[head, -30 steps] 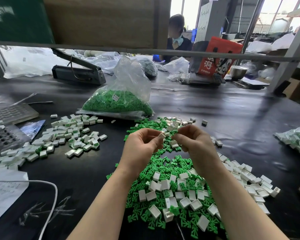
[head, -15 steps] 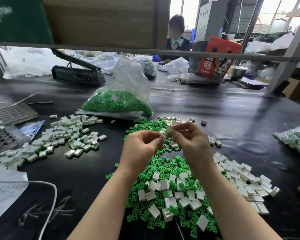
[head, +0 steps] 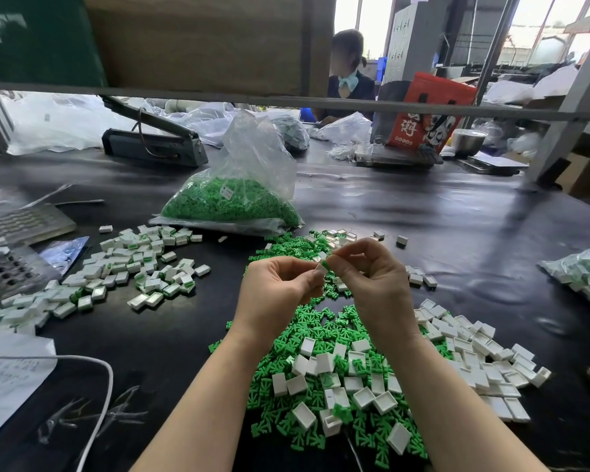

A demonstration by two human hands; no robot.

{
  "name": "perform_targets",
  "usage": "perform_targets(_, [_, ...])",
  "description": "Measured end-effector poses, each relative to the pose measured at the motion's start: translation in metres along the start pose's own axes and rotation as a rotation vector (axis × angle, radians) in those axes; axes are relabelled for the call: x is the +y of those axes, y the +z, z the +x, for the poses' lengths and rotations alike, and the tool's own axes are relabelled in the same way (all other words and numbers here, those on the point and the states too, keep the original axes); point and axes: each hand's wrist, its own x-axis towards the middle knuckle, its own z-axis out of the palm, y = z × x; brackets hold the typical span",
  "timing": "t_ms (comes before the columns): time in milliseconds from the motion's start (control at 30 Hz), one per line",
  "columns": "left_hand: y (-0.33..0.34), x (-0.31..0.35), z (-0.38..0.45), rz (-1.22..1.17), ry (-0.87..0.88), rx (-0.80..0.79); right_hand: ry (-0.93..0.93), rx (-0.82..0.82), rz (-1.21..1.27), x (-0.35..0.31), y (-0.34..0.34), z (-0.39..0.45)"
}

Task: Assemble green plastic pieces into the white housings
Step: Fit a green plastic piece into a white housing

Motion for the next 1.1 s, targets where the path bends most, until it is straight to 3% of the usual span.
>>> perform_targets(367, [-0.001, 0.0, 0.001, -0.032, -0.019, -0.007, 0.109, 0.021, 0.179, -0.001, 0.0, 0.0])
perform_targets(633, [-0.001, -0.002, 0.001, 0.019, 0.01, 0.001, 0.154, 0.057, 0.147, 0.0, -0.002, 0.002])
perform_targets(967, [-0.004, -0.006, 0.003, 0.046, 0.061, 0.005, 0.135, -0.041, -0.044, -0.001, -0.005, 0.003])
perform_targets(1100, [-0.007, -0.01, 0.005, 0.217, 0.143, 0.002, 0.082, -0.136, -0.249, -0.003, -0.011, 0.005])
